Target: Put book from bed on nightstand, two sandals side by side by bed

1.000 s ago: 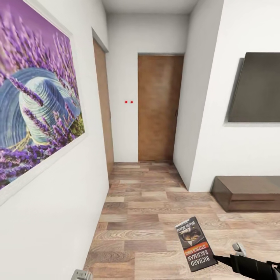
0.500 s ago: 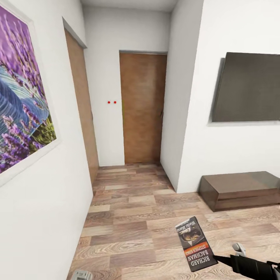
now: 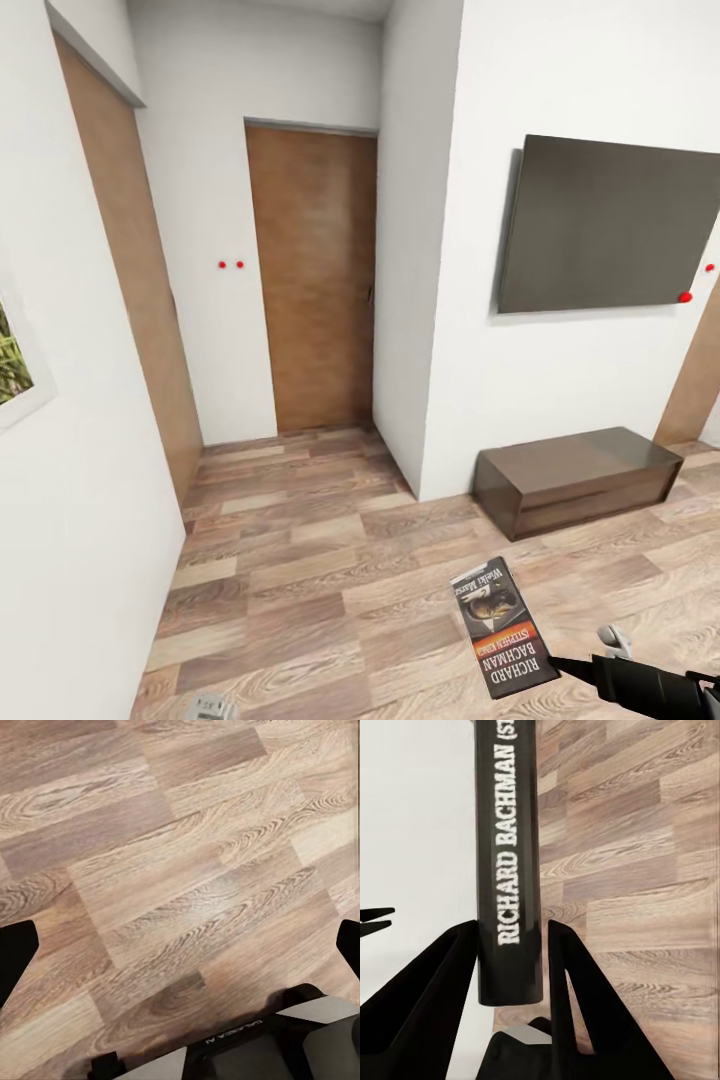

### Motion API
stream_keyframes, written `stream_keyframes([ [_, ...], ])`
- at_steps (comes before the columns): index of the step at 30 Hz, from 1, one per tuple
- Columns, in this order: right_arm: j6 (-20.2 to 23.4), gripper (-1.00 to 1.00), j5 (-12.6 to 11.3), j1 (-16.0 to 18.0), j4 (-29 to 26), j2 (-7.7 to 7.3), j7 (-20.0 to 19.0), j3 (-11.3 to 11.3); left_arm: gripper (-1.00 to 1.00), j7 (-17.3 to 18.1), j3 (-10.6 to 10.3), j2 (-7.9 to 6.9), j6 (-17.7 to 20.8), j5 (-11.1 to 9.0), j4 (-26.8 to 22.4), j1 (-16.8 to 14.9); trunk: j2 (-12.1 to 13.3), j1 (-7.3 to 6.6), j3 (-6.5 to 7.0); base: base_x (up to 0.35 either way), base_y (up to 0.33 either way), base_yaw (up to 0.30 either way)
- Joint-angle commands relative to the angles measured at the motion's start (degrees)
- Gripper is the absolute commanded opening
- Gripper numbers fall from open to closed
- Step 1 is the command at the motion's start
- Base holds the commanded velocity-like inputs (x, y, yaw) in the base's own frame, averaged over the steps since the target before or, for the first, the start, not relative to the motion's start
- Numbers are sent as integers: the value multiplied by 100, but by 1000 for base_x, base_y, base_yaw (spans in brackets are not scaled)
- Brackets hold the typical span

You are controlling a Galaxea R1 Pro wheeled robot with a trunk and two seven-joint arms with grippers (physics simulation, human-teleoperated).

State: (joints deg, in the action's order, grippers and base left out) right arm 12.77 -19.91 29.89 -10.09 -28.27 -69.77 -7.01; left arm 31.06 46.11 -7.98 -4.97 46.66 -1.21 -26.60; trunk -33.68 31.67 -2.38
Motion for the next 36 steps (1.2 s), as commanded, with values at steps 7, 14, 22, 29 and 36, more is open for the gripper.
stream_keyframes([
  [7,59,-100,-80,8,-2,-3,-10,-20,100,14,38,-2,-31,60,-2,-3,-10,6,-11,306,0,-281],
  [14,59,-100,-83,8,-2,-3,-11,-20,100,14,38,-2,-31,62,-1,-3,-10,6,-11,113,0,-281],
  [22,62,-100,-89,8,-2,-3,-11,-20,100,14,38,-2,-31,61,-2,-3,-10,6,-11,3,0,-281],
  [29,59,-100,-88,8,-2,-3,-13,-20,100,14,38,-2,-31,62,-1,-3,-10,6,-11,0,0,-282],
  [36,60,-100,-90,8,-2,-3,-13,-20,100,14,38,-2,-31,62,0,-3,-10,6,-11,0,0,-282],
])
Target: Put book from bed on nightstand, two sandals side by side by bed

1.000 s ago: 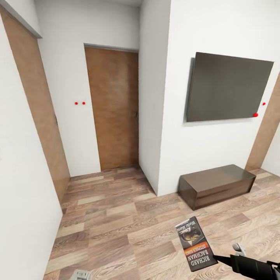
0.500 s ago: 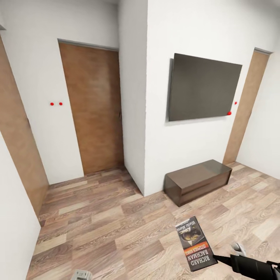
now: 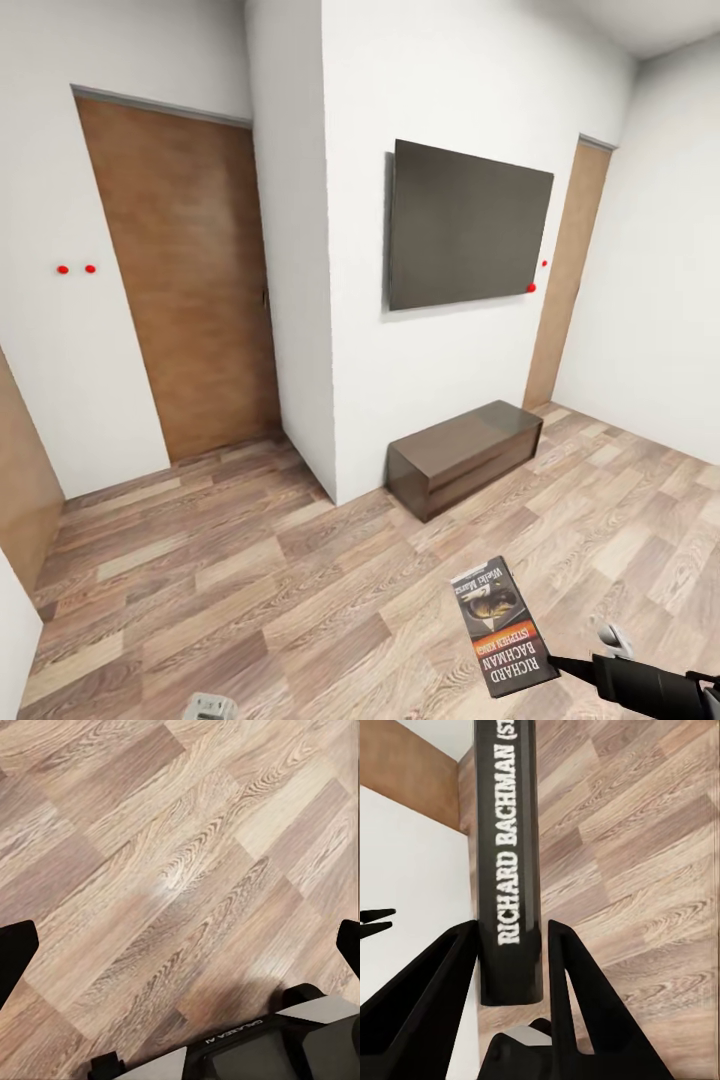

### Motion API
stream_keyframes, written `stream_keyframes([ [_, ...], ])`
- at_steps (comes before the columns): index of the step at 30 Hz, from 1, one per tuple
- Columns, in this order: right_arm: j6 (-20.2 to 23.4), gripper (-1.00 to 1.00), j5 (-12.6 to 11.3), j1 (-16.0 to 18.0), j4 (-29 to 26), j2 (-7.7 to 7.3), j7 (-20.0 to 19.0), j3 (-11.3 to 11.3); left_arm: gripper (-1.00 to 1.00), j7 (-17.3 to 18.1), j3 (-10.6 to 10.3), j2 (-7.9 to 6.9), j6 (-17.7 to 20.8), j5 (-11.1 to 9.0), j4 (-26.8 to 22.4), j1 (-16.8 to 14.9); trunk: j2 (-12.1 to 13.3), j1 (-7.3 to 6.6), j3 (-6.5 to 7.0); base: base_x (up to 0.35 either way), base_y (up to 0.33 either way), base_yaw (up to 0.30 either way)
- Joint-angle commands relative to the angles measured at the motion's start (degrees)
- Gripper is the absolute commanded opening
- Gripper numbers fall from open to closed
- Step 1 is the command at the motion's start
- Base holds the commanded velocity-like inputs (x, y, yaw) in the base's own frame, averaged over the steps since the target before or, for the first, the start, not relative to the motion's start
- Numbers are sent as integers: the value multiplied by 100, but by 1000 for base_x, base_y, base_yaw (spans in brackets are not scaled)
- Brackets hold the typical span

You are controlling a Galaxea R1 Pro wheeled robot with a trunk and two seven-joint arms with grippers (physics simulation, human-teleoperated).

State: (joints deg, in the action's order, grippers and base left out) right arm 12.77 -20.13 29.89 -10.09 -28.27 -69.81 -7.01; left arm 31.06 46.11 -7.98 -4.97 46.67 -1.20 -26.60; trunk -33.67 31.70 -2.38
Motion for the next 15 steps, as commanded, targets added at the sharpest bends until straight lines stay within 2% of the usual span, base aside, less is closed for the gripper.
stream_keyframes([
  [1,59,-100,-69,8,-2,-3,-9,-19,100,14,39,-2,-31,61,-2,-3,-10,2,-11,0,0,-282],
  [15,63,-100,-72,8,-2,-3,-10,-18,100,14,39,-2,-31,59,-3,-3,-10,2,-11,0,0,-282],
])
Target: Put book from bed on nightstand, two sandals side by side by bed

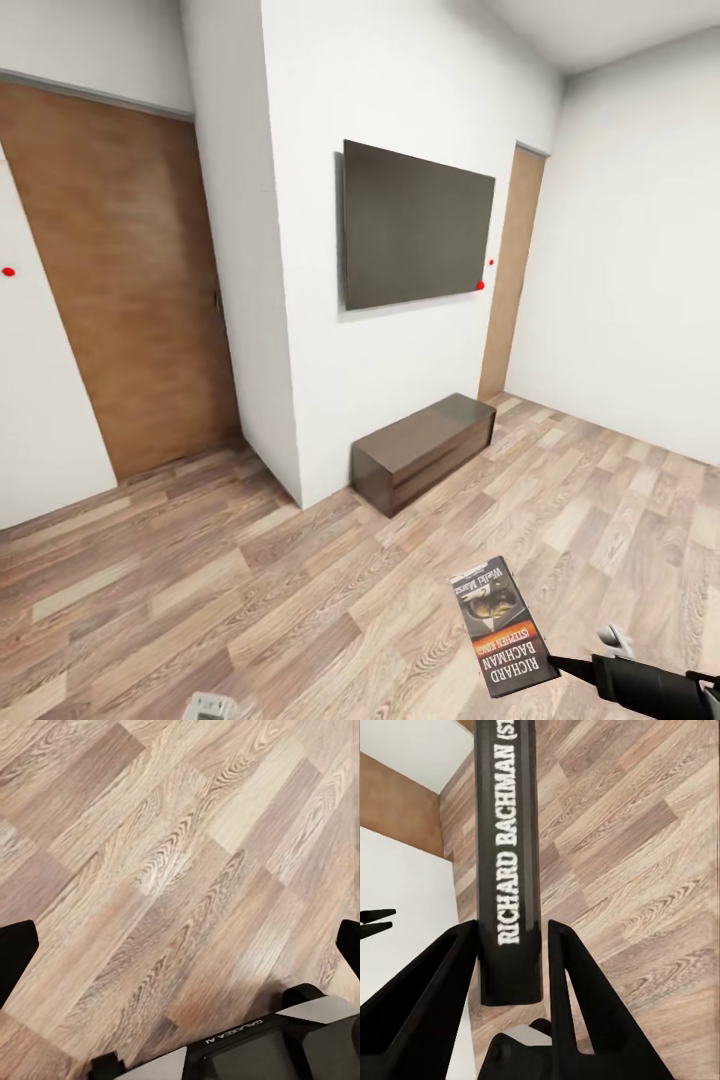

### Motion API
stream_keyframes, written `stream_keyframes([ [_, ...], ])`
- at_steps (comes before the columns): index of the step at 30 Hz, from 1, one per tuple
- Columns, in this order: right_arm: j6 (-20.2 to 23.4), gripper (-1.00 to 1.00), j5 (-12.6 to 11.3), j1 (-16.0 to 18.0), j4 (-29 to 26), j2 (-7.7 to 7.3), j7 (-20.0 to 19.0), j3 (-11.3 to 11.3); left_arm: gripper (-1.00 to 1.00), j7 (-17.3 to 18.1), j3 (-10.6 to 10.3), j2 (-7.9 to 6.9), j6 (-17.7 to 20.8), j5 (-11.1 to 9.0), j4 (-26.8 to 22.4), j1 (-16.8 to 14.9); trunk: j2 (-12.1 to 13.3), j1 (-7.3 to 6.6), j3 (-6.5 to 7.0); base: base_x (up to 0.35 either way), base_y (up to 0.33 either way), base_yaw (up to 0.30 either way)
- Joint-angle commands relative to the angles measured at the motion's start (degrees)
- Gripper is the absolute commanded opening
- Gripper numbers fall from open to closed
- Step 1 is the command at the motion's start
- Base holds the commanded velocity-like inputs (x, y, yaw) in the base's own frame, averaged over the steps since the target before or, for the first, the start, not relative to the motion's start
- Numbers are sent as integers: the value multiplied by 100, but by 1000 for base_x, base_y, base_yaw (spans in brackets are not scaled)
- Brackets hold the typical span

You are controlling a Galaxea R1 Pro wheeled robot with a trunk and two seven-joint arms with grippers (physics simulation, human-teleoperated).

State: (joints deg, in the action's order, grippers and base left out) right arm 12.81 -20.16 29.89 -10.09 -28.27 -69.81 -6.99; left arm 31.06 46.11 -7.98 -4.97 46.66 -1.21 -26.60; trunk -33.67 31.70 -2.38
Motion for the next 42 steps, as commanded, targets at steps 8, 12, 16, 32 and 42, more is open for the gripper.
stream_keyframes([
  [8,61,-100,-76,8,-2,-3,-11,-21,100,14,39,-2,-31,62,-2,-3,-10,2,-11,0,0,-282],
  [12,58,-100,-76,8,-2,-3,-9,-20,100,14,39,-2,-31,61,-2,-3,-10,2,-11,0,0,-282],
  [16,63,-100,-76,8,-2,-3,-9,-21,100,14,39,-2,-31,60,-2,-3,-10,2,-11,0,0,-282],
  [32,64,-100,-76,8,-4,-3,-11,-21,100,14,39,-2,-31,63,-2,-3,-10,2,-11,0,0,-281],
  [42,64,-100,-76,8,-6,-3,-13,-19,100,14,39,-2,-31,62,0,-3,-10,2,-11,0,0,-282],
])
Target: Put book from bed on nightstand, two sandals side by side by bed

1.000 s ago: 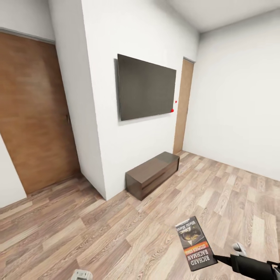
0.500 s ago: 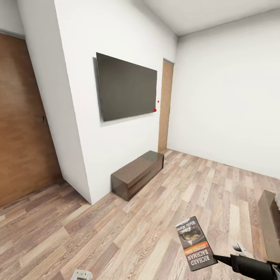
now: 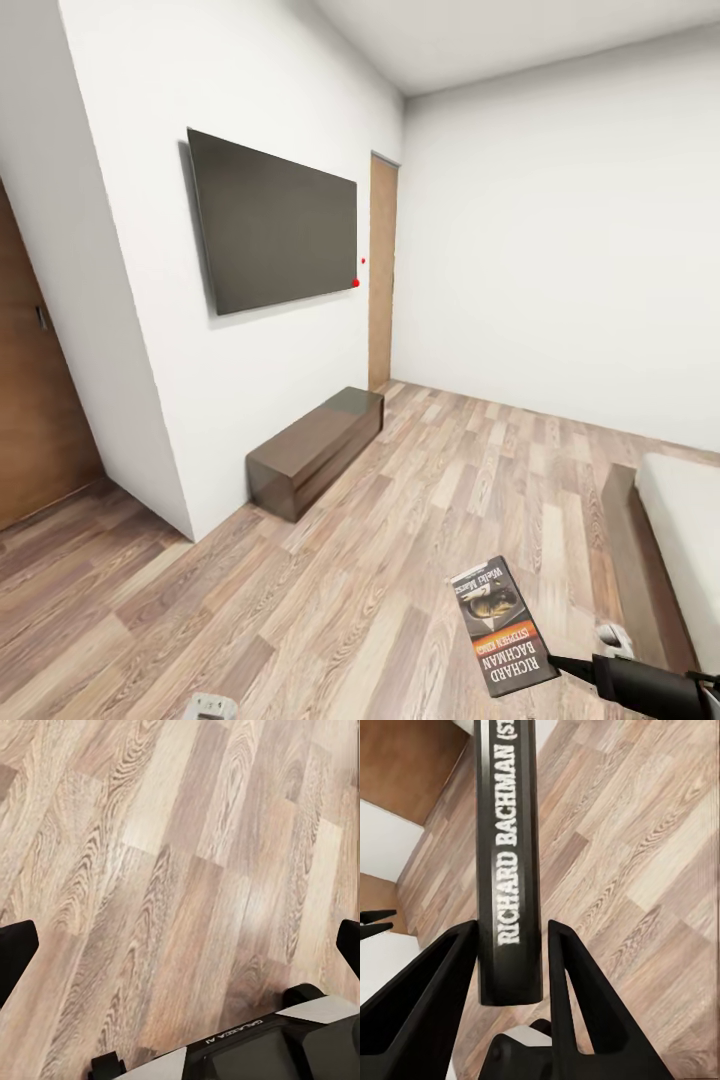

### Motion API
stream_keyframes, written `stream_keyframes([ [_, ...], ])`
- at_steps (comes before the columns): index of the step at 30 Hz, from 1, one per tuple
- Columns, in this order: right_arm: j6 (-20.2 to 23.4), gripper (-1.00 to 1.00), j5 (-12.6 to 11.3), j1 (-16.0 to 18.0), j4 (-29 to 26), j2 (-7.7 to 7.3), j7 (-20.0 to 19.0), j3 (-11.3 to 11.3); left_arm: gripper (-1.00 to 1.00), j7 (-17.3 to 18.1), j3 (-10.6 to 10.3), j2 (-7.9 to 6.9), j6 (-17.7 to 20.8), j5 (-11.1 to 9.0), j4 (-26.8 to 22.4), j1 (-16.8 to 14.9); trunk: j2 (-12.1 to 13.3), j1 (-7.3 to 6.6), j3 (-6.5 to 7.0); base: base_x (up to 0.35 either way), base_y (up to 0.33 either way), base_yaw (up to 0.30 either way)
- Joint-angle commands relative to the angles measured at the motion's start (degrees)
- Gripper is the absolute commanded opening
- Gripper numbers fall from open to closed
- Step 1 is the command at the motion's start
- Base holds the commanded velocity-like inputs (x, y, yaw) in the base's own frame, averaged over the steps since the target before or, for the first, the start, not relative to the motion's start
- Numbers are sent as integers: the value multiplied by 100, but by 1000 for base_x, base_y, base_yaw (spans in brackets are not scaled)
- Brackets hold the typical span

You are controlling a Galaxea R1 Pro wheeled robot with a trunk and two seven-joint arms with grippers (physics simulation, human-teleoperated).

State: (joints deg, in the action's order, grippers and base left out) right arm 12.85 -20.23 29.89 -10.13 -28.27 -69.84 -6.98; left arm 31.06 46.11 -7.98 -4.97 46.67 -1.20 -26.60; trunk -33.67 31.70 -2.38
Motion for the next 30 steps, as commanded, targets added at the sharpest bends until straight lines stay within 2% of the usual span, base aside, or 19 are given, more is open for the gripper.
stream_keyframes([
  [1,59,-100,-68,8,-1,-3,-9,-21,100,14,39,-2,-31,61,0,-3,-10,2,-11,0,0,-281],
  [30,59,-100,-68,8,-1,-3,-10,-22,100,14,39,-2,-31,60,-3,-3,-10,2,-11,0,0,-281],
])
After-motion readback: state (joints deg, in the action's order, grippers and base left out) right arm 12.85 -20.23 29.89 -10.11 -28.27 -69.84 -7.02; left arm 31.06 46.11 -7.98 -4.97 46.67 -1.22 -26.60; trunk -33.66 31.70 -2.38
